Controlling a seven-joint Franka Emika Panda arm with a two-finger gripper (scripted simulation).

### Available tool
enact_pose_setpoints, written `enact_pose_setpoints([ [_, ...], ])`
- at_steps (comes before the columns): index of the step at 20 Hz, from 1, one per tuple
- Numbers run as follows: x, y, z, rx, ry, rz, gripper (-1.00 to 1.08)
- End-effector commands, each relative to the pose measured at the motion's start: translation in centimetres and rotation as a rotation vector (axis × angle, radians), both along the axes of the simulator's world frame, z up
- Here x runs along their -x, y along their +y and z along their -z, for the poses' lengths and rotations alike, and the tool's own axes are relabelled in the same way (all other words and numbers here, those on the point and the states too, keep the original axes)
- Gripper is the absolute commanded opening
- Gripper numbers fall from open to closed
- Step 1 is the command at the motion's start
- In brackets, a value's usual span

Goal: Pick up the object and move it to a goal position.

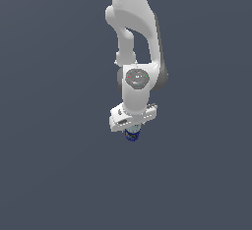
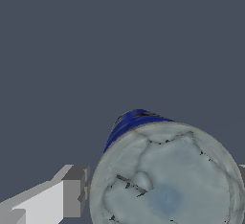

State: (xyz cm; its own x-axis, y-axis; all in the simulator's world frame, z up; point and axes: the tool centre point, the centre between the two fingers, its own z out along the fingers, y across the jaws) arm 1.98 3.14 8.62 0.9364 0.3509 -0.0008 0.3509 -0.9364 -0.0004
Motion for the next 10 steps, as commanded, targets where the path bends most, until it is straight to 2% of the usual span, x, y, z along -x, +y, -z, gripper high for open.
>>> enact_pose_setpoints([
  [1,-0.01,0.02,0.88,0.0,-0.001,-0.001,1.0],
  [5,-0.13,0.01,1.2,0.0,-0.001,-0.001,1.0],
  [6,-0.13,0.01,1.2,0.0,-0.001,-0.001,-1.0],
  [10,-0.13,0.01,1.2,0.0,-0.001,-0.001,-1.0],
])
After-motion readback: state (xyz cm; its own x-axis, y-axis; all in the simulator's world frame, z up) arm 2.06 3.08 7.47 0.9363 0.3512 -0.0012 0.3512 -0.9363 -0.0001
